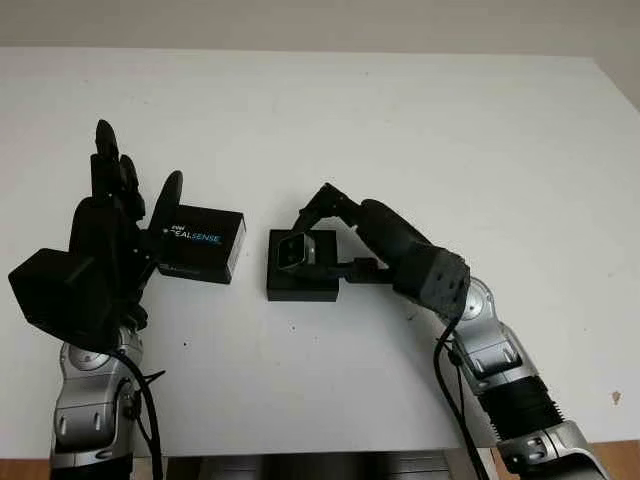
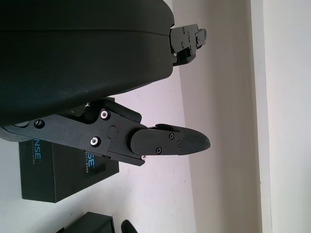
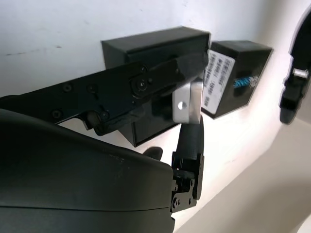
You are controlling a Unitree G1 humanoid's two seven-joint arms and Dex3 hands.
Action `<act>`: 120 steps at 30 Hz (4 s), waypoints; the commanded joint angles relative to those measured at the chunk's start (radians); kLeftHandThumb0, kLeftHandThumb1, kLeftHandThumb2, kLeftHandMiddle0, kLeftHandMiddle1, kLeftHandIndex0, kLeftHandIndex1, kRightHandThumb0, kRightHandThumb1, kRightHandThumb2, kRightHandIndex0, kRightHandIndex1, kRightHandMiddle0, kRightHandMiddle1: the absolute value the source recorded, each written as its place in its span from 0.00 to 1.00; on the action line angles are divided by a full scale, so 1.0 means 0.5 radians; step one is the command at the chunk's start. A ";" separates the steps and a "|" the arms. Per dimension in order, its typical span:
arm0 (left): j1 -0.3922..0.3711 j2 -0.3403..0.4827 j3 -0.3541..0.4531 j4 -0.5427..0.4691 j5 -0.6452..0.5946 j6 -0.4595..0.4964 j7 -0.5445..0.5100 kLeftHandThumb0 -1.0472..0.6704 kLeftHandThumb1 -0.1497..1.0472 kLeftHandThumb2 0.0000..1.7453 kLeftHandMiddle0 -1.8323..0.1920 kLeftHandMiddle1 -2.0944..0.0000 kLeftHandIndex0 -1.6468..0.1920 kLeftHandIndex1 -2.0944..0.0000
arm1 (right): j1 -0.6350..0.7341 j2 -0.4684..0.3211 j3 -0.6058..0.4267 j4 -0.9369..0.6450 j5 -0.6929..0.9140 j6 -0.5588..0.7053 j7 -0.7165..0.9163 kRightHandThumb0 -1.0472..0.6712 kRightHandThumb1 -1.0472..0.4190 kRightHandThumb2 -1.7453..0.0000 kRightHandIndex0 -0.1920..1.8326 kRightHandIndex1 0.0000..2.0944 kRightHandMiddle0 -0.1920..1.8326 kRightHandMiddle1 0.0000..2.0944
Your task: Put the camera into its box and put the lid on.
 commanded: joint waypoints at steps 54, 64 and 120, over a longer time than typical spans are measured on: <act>0.008 0.022 0.025 -0.065 -0.016 0.030 0.035 0.32 1.00 0.16 0.96 0.97 0.97 0.97 | -0.078 -0.804 0.137 -0.223 -0.754 -0.902 0.194 0.10 0.00 0.65 0.01 0.00 0.05 0.05; 0.017 0.028 0.032 -0.076 -0.031 0.027 0.028 0.33 1.00 0.16 0.96 0.98 0.98 0.97 | -0.024 -0.916 0.159 -0.479 -0.732 -0.700 0.559 0.04 0.00 0.65 0.00 0.00 0.08 0.04; -0.292 1.575 -0.152 0.272 0.462 -0.179 -1.228 0.16 0.88 0.02 0.89 0.99 0.91 0.98 | -0.398 -0.181 -0.611 -0.086 1.109 0.738 0.287 0.21 0.00 0.59 0.00 0.00 0.00 0.00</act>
